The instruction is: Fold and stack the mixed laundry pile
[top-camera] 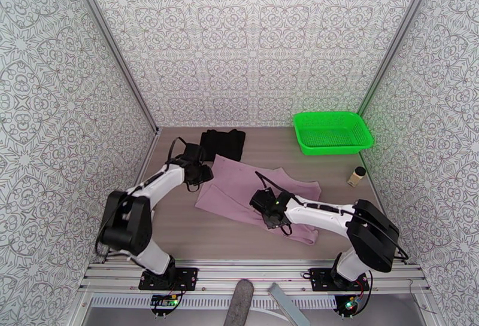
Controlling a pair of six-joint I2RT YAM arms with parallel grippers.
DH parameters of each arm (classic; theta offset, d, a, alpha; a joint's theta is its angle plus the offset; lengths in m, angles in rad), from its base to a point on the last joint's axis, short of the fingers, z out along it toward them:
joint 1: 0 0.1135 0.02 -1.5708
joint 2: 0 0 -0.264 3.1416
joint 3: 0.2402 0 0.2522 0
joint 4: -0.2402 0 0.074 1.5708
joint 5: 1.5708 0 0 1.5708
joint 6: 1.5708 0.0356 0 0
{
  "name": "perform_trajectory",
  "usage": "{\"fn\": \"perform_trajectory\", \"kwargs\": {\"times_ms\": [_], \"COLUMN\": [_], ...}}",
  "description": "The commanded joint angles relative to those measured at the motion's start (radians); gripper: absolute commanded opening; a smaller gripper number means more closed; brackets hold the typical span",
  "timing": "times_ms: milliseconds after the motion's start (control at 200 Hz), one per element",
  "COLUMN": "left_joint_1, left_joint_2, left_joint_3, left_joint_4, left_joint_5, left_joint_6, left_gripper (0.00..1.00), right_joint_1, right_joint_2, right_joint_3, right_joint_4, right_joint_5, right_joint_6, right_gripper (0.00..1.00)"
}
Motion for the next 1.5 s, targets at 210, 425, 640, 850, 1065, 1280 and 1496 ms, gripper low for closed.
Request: {"fn": "perform_trajectory", "kwargs": {"times_ms": [210,425,640,850,1065,1280,1496], "left_joint_1": [-0.019,-0.017,-0.014,0.005,-0.009,-0.019,-0.006], "left_joint_2": [-0.051,0.081,0.143,0.046,-0.094,-0.276,-0.432], "left_joint_3": [-0.222,-0.190,-0.187,-0.292,-0.383,-0.466,-0.488], "left_joint_4": [0.075,0.146,0.075,0.007,-0.081,-0.194,-0.217], "left_joint_5": [0.008,-0.015,-0.071,-0.083,-0.082,-0.117,-0.146], "left_joint_6": [-0.069,-0.077,-0.066,-0.112,-0.189,-0.257,-0.280], "left_gripper": [0.00,0.00,0.00,0.00,0.00,0.00,0.14], "right_joint_1": [-0.001,0.000,0.000,-0.012,-0.040,-0.053,-0.053], "right_joint_2": [-0.115,-0.112,0.023,0.120,0.129,0.112,0.083], "right_joint_3": [-0.053,-0.148,-0.133,-0.073,-0.071,-0.088,-0.118], "right_joint_4": [-0.027,0.139,0.110,-0.013,-0.020,0.007,0.030], "right_joint_5": [-0.066,-0.197,-0.177,-0.087,-0.072,-0.082,-0.099], "right_joint_6": [0.070,0.125,0.155,0.155,0.155,0.127,0.105], "right_gripper": [0.15,0.09,0.05,0.06,0.06,0.07,0.07]}}
